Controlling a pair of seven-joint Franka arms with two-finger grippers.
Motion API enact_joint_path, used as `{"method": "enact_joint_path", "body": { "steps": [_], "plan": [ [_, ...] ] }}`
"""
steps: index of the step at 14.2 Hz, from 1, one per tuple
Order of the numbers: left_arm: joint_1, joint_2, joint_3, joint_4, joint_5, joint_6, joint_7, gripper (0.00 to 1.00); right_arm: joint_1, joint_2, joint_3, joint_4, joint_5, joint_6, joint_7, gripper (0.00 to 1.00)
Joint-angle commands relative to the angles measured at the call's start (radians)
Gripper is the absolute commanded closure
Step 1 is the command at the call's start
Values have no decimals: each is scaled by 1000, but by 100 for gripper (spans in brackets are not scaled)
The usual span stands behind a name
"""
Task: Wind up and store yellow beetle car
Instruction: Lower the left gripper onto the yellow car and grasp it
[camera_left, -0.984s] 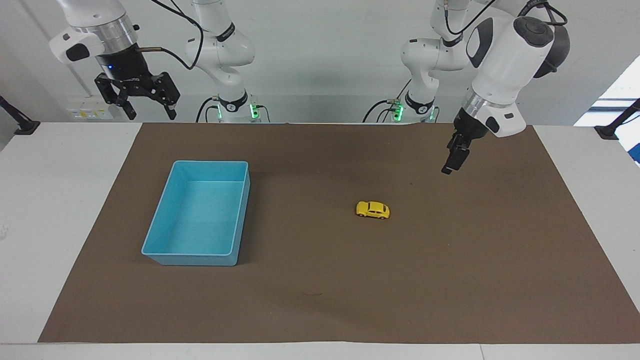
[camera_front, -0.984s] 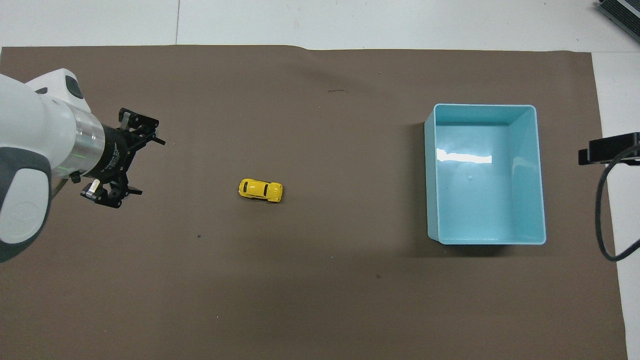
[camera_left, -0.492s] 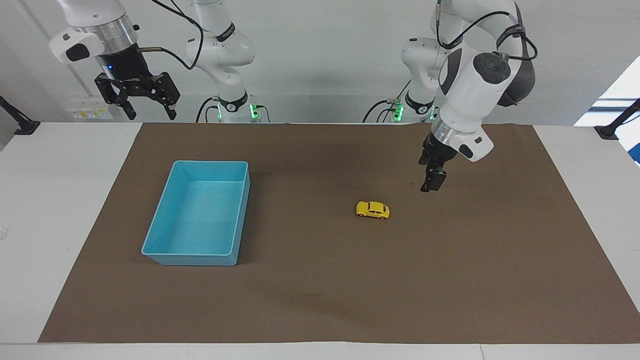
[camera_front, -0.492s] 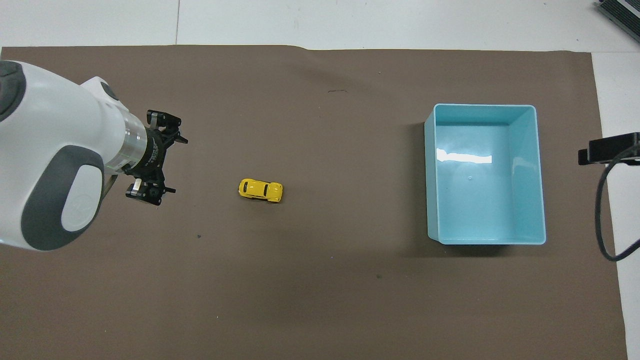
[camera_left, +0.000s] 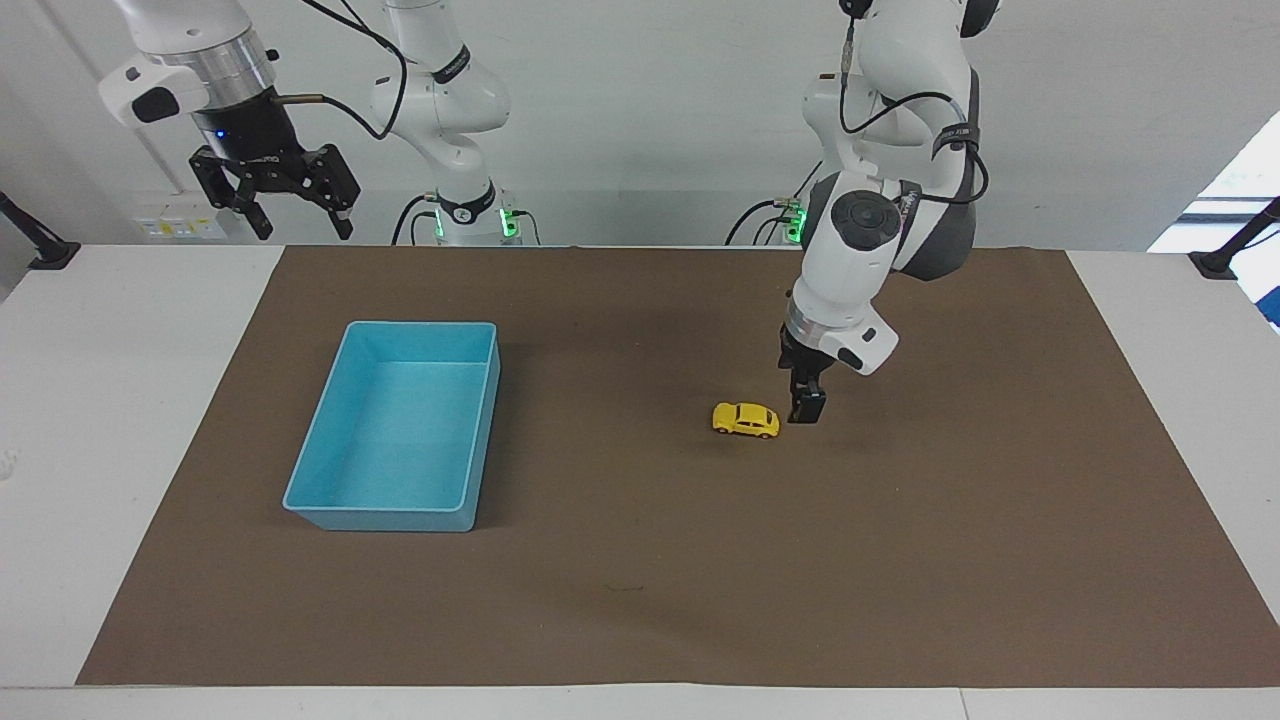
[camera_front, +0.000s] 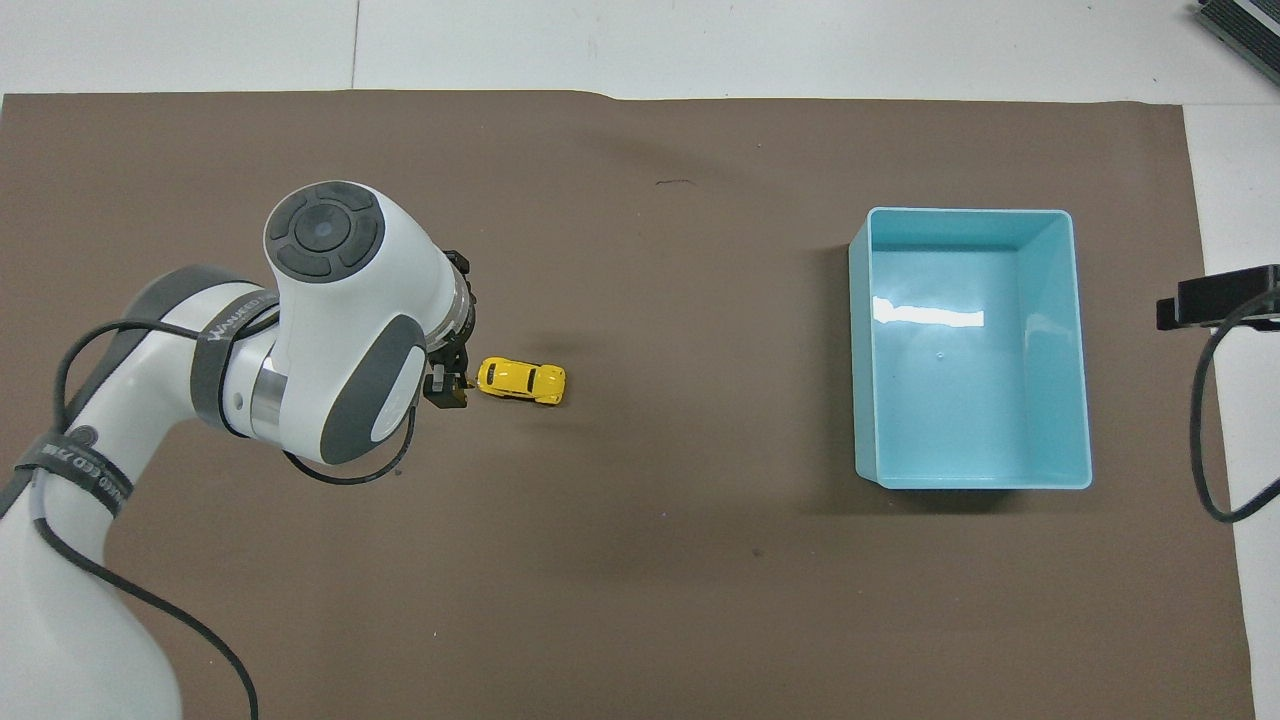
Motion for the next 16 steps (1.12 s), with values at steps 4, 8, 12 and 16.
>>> {"method": "enact_joint_path", "body": {
  "steps": [4,8,12,16],
  "plan": [
    [-42,49,16,-20,31,80,-118,0,-7,-16,1,-13,16,-8,-24,0],
    [-76,69,16,-89,31,167,-157,0,-7,-16,1,-13,16,-8,-24,0],
    [-86,96,14,-98,31,175,-157,0,-7,-16,1,-13,16,-8,-24,0],
    [-93,101,16,-101,29,177,-158,0,-7,-16,1,-13,16,-8,-24,0]
  ]
}}
